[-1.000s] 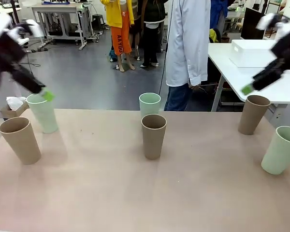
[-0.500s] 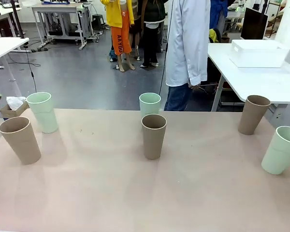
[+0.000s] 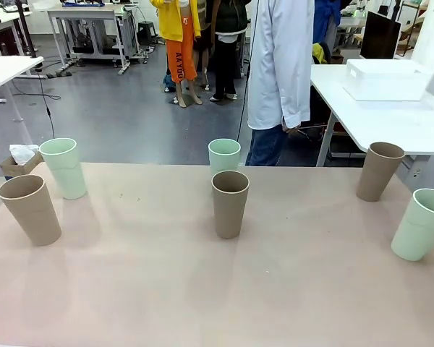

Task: Stack the cups and store them in the basket.
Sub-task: Pick up two Reusable plastic cups , one in each hand.

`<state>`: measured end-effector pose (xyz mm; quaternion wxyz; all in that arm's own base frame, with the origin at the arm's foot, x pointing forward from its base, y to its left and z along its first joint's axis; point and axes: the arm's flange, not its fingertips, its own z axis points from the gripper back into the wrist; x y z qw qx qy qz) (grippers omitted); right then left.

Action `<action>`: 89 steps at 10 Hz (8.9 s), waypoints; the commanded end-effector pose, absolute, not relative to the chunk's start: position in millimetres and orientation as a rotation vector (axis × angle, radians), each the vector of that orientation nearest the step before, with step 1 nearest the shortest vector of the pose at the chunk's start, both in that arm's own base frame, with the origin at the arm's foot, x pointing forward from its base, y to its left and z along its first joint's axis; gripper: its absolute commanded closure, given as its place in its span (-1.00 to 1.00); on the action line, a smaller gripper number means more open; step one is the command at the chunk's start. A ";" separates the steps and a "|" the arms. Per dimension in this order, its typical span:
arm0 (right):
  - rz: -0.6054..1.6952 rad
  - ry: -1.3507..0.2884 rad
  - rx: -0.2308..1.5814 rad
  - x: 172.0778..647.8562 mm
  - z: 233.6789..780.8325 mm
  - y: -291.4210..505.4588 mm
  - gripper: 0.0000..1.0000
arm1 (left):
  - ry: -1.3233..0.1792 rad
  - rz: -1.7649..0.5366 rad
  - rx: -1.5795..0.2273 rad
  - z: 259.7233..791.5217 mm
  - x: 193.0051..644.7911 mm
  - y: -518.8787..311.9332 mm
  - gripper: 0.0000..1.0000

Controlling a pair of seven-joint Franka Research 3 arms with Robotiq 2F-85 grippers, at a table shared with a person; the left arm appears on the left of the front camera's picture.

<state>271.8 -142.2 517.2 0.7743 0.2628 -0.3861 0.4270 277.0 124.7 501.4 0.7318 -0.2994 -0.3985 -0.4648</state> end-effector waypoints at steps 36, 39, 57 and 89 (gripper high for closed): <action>0.925 -0.850 0.585 270.3 513.6 -145.6 -1.00 | -0.910 -1.007 -0.688 499.6 282.0 121.6 -1.00; 0.925 -0.850 0.585 270.3 513.6 -145.6 -1.00 | -0.910 -1.007 -0.688 499.6 282.0 121.6 -1.00; 1.015 -0.817 0.908 408.8 490.7 -266.7 -1.00 | -0.819 -1.091 -0.975 481.1 365.8 192.7 -1.00; 1.005 -1.158 1.072 365.0 241.7 -253.2 -1.00 | -1.216 -1.030 -1.246 211.0 427.9 270.9 -1.00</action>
